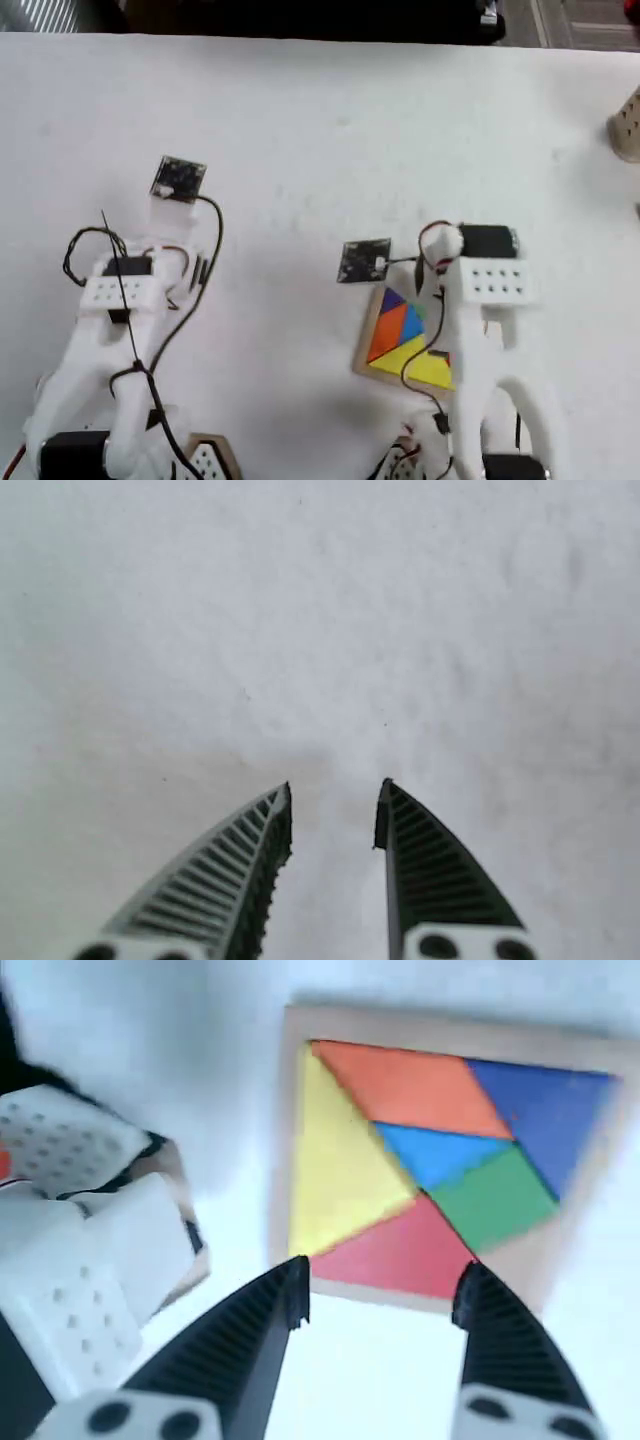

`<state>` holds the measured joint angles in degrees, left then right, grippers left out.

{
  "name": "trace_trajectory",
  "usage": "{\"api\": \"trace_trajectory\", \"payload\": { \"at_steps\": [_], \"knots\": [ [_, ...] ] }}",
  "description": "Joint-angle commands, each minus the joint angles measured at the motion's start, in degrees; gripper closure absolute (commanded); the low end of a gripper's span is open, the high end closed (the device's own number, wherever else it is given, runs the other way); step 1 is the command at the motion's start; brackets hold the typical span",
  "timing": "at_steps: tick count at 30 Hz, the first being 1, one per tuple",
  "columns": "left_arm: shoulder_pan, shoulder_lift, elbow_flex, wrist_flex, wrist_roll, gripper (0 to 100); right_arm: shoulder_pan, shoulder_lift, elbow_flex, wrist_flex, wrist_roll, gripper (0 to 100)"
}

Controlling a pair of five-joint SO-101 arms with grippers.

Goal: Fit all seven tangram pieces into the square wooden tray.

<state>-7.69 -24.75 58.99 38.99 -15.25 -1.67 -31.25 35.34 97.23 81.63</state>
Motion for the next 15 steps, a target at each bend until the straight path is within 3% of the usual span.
{"api": "trace_trajectory", "payload": {
  "at_steps": [1,7,11,15],
  "knots": [
    [-0.5,-1.9,-0.4,-1.0,-0.4,85,4.4,-8.7,-3.1,0.7,-4.0,76.5],
    [-0.2,-1.9,-0.4,-0.9,-0.2,85,14.1,-13.1,1.5,-0.6,-18.3,80.6],
    [1.2,-2.2,0.3,-0.8,0.2,85,21.6,-13.5,7.8,-6.7,-23.2,99.1],
    [4.6,-4.4,1.9,0.0,0.3,85,30.3,-13.5,13.0,-13.1,-25.1,98.5]
  ]
}}
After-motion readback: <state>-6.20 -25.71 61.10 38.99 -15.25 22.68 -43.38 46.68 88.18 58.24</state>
